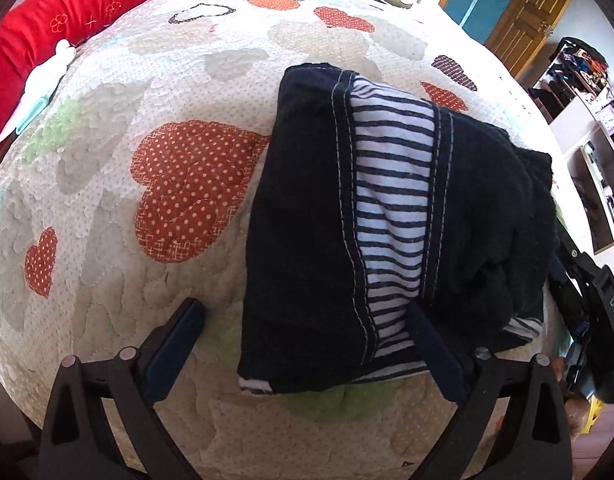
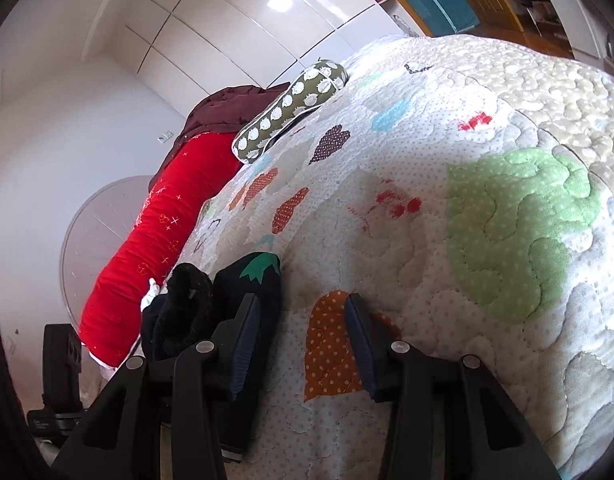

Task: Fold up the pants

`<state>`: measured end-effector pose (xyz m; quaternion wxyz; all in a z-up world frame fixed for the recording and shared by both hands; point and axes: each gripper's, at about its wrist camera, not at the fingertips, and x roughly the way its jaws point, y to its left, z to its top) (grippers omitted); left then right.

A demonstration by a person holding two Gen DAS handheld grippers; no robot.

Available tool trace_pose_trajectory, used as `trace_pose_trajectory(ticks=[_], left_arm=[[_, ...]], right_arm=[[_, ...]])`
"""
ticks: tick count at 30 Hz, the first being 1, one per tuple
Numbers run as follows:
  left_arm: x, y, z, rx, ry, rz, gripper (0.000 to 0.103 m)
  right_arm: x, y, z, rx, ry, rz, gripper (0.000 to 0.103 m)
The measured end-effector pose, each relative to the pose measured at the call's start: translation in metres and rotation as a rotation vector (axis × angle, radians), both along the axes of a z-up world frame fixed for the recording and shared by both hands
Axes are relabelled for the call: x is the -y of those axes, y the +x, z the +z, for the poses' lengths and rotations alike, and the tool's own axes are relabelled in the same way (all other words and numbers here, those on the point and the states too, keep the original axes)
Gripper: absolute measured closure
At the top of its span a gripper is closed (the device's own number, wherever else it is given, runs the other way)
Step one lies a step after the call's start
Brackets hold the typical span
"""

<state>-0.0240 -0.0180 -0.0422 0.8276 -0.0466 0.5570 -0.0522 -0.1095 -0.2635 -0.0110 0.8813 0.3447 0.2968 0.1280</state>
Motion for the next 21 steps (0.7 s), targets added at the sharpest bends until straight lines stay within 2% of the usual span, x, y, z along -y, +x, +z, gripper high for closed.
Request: trace_pose_trajectory(ticks=[7,12,21], left_arm=[[-0.0042,0.0042,-0.0031,-0.004,-0.032,0.026,0.0],[-0.0011,0.0046,-0.0039,0.011,-0.006,0.023,0.0],[-0.0032,0.0029,-0.0031,0.028,-0.009,0.016,0.0]], right_arm=[[0.0012,-0.0041,-0.0004,0.017,0.015,-0.001,0.056],[0.0001,-0.0035,-0.0001,0.024,0.011,-0.002,0.056],[-0.0012,-0.0023,0.0005,0.023,0.008,-0.003,0.056]])
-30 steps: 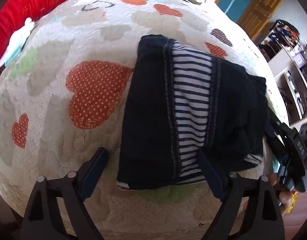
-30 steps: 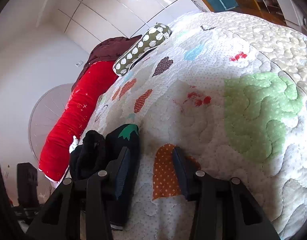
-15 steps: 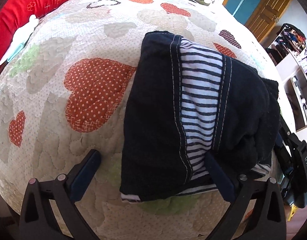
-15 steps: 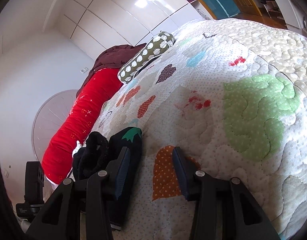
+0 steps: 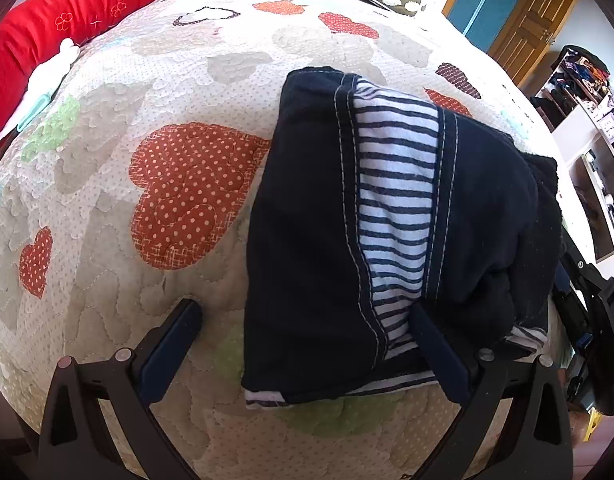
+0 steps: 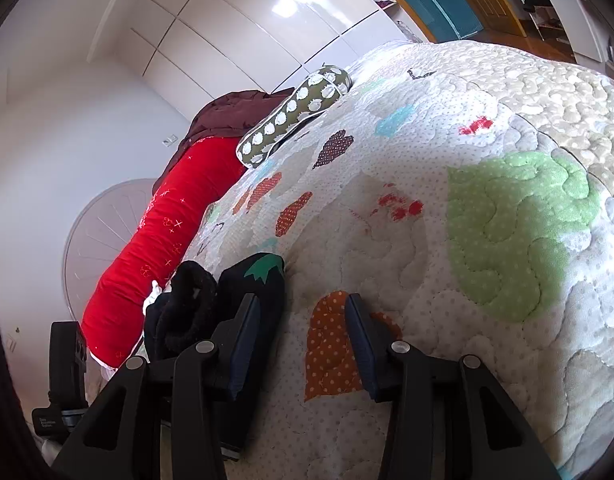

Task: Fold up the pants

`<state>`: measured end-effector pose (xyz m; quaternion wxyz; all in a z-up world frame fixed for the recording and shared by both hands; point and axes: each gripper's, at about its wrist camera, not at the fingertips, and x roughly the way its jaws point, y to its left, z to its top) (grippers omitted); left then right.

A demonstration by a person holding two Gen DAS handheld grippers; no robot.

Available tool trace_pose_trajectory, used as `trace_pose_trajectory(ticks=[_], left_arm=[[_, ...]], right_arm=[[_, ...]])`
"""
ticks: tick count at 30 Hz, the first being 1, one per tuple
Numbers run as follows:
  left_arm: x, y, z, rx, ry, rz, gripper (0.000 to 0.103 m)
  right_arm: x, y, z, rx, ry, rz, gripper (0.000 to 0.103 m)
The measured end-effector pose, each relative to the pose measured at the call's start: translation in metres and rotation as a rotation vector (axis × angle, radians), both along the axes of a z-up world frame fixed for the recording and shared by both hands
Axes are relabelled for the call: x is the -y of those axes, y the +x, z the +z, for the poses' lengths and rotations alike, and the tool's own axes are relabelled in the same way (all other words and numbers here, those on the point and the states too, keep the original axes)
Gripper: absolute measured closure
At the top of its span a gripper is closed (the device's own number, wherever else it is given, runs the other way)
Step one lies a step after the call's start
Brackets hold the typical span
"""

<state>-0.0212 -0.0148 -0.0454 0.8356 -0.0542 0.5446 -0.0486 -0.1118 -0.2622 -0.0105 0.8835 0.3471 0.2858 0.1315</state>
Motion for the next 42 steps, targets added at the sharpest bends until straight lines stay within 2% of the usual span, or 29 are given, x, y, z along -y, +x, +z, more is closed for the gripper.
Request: trace_pose_trajectory(ticks=[25,31,42], left_arm=[[0.002,0.0,0.002,0.007,0.035,0.063,0.0],[0.002,-0.002,0.002,0.038,0.034,0.072,0.0],[-0.006,-0.006,0.004,0.043,-0.012,-0.019,0.0]], right_arm=[[-0.002,-0.001,-0.001,0.017,-0.015,0.006,0.055],[-0.004,-0.002,-0.001,0.025,-0.031,0.006,0.055],[-0.012,-0.006,0.0,0.036,-0.088,-0.012,0.055]])
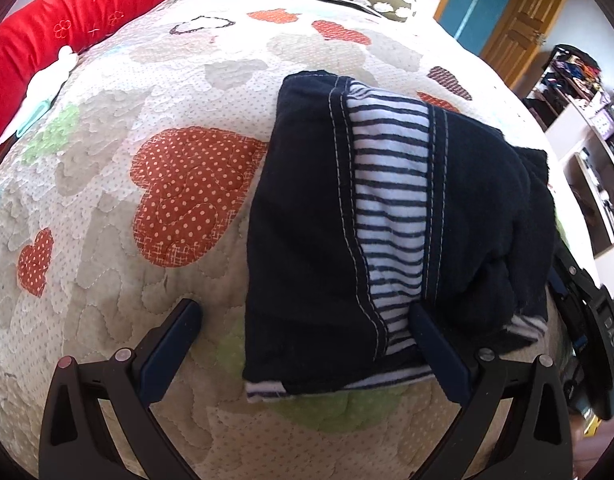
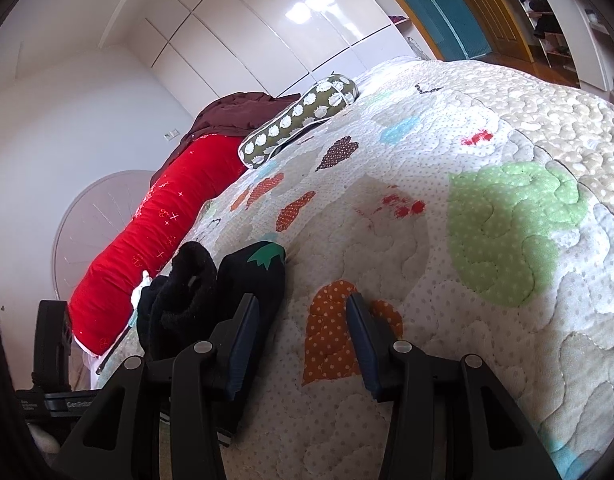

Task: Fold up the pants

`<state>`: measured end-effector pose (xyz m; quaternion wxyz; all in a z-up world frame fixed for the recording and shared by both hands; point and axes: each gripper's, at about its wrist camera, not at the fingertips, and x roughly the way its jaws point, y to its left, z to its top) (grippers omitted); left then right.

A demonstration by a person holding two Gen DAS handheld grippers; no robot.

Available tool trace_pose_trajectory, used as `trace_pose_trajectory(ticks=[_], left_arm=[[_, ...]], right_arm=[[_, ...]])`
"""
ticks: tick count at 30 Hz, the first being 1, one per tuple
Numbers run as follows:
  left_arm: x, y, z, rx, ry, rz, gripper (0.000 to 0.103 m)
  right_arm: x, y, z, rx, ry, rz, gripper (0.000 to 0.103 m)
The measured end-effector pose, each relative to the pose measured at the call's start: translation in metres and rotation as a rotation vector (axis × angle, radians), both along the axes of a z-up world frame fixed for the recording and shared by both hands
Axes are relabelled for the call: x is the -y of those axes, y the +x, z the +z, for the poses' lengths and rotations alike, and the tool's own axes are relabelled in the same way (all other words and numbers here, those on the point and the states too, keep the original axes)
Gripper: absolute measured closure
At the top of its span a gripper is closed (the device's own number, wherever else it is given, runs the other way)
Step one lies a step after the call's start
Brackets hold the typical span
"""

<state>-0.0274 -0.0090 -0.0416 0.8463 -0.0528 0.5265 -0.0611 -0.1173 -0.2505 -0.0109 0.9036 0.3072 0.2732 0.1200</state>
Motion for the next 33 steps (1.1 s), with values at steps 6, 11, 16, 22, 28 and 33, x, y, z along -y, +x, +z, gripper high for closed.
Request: trace_pose_trajectory(ticks=[6,11,16,22,28,33], left_arm=[[-0.014,-0.015,0.011,0.002,-0.092,-0.001,0.0],[-0.026,-0.041,0.042,0.111,-0.161,-0.01,0.0],[-0.04,-0.08,0.091,0.327,-0.141,-0.014,0.0],[-0.065,-0.1,0.131,0.552,-0.083,0.035,0.0],[-0.073,-0.059,0.139,0.502,-0.154,0.019,0.0],[-0.072,-0.063,0.119,0.463,-0.162,0.007,0.0]], right_arm=[[-0.011,-0.004,0.002,-0.004,-0.084,-0.03,0.055],[-0.032,-0.014,0.005,-0.014,-0.262,-0.077,0.055],[-0.063,-0.028,0.009,-0.062,-0.497,-0.15,0.05],[-0.059,-0.025,0.018,-0.178,-0.461,-0.172,0.045],[-0.054,-0.016,0.037,-0.321,-0.446,-0.154,0.04],[-0.06,-0.025,0.062,-0.312,-0.368,-0.194,0.037]])
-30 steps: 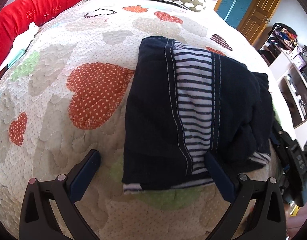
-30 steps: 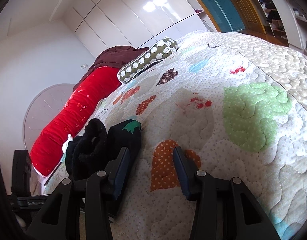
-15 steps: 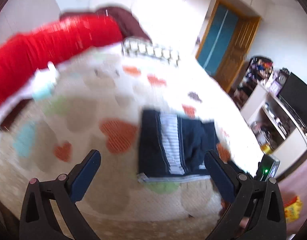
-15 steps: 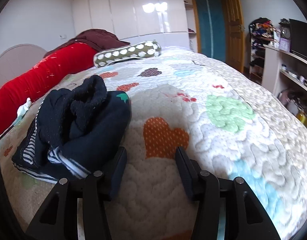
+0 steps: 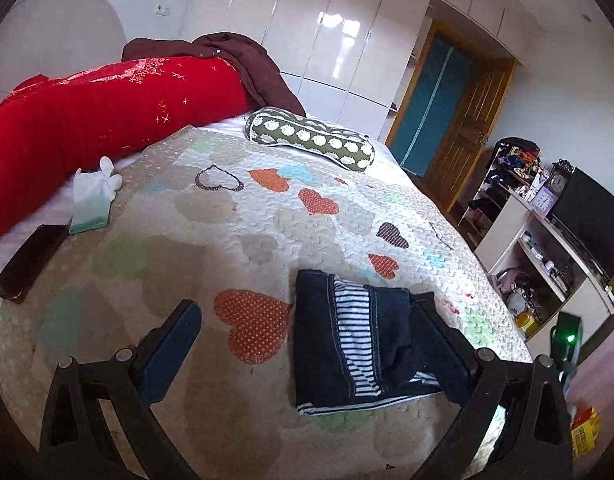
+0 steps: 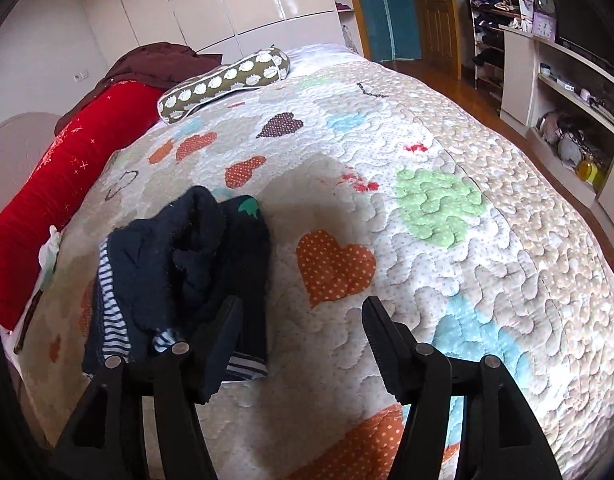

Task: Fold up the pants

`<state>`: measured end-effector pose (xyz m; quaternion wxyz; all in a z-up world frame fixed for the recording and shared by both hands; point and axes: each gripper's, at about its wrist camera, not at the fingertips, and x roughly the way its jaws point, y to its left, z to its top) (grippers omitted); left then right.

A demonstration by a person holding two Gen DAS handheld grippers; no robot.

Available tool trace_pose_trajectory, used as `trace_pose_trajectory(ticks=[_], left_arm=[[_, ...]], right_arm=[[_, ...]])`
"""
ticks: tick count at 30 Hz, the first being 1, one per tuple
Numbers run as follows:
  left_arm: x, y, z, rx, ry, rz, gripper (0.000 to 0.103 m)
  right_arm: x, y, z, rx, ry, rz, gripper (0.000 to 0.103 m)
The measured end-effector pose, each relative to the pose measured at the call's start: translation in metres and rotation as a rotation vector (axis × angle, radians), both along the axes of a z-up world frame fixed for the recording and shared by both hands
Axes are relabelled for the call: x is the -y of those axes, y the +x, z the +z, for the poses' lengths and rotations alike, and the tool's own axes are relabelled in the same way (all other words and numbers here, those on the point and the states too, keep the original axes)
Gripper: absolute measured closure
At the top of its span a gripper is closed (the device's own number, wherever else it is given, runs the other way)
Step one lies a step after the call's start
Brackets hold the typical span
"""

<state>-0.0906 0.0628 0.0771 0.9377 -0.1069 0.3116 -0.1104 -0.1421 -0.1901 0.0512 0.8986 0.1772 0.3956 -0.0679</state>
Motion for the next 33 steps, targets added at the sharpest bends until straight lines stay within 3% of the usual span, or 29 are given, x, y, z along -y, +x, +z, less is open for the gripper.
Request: trace_pose_trajectory(ticks=[5,11,33], left_arm=[[-0.009,-0.006,-0.005,-0.011,0.005,0.032,0.0],[-0.006,-0.012,-0.001,-0.005,0.016,0.032,0.0],[0.006,-0.018,0.0,0.023,0.082,0.023,0.0]], right_arm=[[-0.042,-0.002,0.026,0.047,-0.106,0.083,0.032],[-0.075,-0.001,0.031,0.052,-0.134,0.182,0.032],[-0.086,-0.011,0.022,0.019,-0.144,0.213,0.032]])
